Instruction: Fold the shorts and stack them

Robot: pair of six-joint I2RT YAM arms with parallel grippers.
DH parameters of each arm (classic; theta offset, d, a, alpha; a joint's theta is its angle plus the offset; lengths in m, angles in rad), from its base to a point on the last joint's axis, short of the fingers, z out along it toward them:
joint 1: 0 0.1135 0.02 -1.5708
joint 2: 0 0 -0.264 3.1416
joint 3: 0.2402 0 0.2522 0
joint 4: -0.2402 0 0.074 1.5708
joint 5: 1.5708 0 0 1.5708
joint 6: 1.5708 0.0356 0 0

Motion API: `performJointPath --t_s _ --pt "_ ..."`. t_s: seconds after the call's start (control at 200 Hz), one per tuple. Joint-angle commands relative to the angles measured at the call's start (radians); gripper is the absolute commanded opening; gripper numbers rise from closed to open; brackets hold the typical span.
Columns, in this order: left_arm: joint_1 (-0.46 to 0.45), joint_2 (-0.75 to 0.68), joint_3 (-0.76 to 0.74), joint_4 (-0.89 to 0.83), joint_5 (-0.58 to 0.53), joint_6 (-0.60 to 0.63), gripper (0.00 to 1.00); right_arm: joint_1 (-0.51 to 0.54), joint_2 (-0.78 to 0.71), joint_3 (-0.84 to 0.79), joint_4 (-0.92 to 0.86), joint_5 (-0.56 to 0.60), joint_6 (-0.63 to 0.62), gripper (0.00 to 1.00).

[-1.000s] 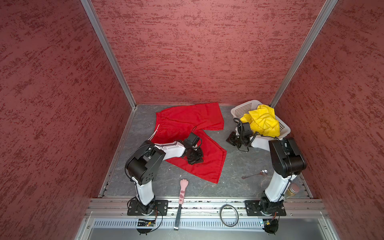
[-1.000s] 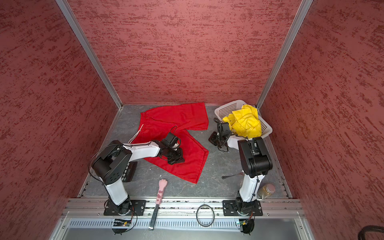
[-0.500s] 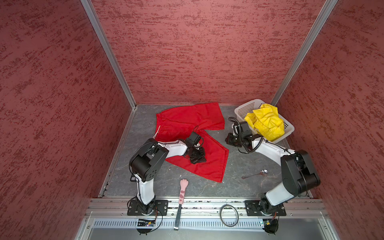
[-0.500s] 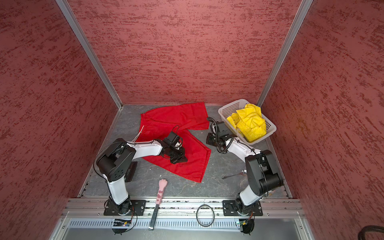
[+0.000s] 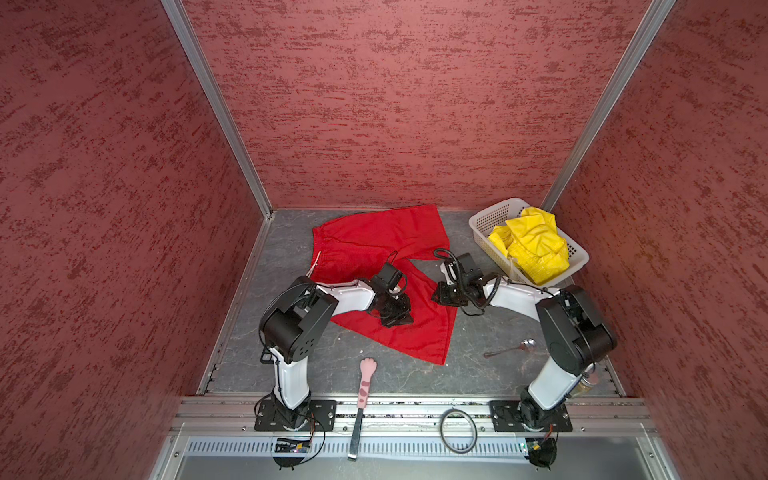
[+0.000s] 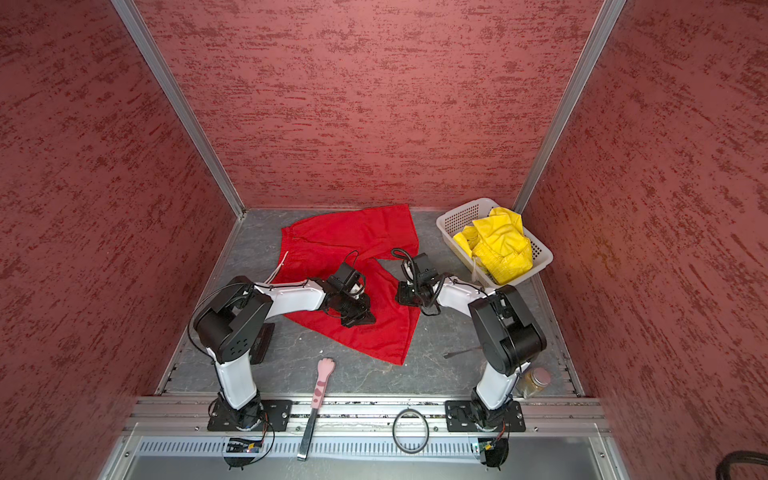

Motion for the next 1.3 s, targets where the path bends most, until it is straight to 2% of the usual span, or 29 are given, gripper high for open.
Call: performJointPath --t_s 0.0,0.06,0.281,0.316,0.396,0.436,0.581,0.711,0.867,1.072,1.297 --pt "0.009 0.08 -0.058 -0.139 -0.111 0.023 0.07 0.05 -0.033 -0.014 0.048 -0.102 0.011 0.08" --pt "0.013 0.082 -0.06 -0.136 -0.108 0.026 0.07 0.083 -0.048 -0.019 0.043 -0.101 0.005 0.0" --pt "0.022 0.09 -0.068 -0.129 -0.106 0.035 0.07 0.182 -0.039 -0.023 -0.019 -0.073 -0.015 0.0" --pt "0.023 0.092 -0.07 -0.129 -0.106 0.035 0.07 0.19 -0.03 -0.028 -0.018 -0.073 -0.013 0.07" --pt "0.024 0.095 -0.075 -0.124 -0.1 0.034 0.07 0.201 -0.005 -0.031 -0.02 -0.08 -0.012 0.34" --pt "0.027 0.096 -0.075 -0.124 -0.098 0.032 0.07 0.201 0.001 -0.027 -0.028 -0.077 -0.014 0.4" --pt "0.027 0.093 -0.078 -0.132 -0.099 0.036 0.07 0.192 -0.083 -0.006 -0.066 0.013 -0.059 0.43" --pt "0.029 0.095 -0.077 -0.141 -0.1 0.041 0.07 0.125 -0.167 0.004 -0.121 0.13 -0.072 0.41" --pt "0.029 0.098 -0.081 -0.14 -0.1 0.035 0.07 0.072 -0.146 0.013 -0.162 0.218 -0.087 0.4" --pt "0.029 0.103 -0.076 -0.141 -0.1 0.034 0.07 0.072 -0.033 0.06 -0.143 0.205 -0.092 0.62" --pt "0.03 0.116 -0.072 -0.143 -0.096 0.037 0.07 0.086 0.022 0.12 -0.139 0.174 -0.125 0.66"
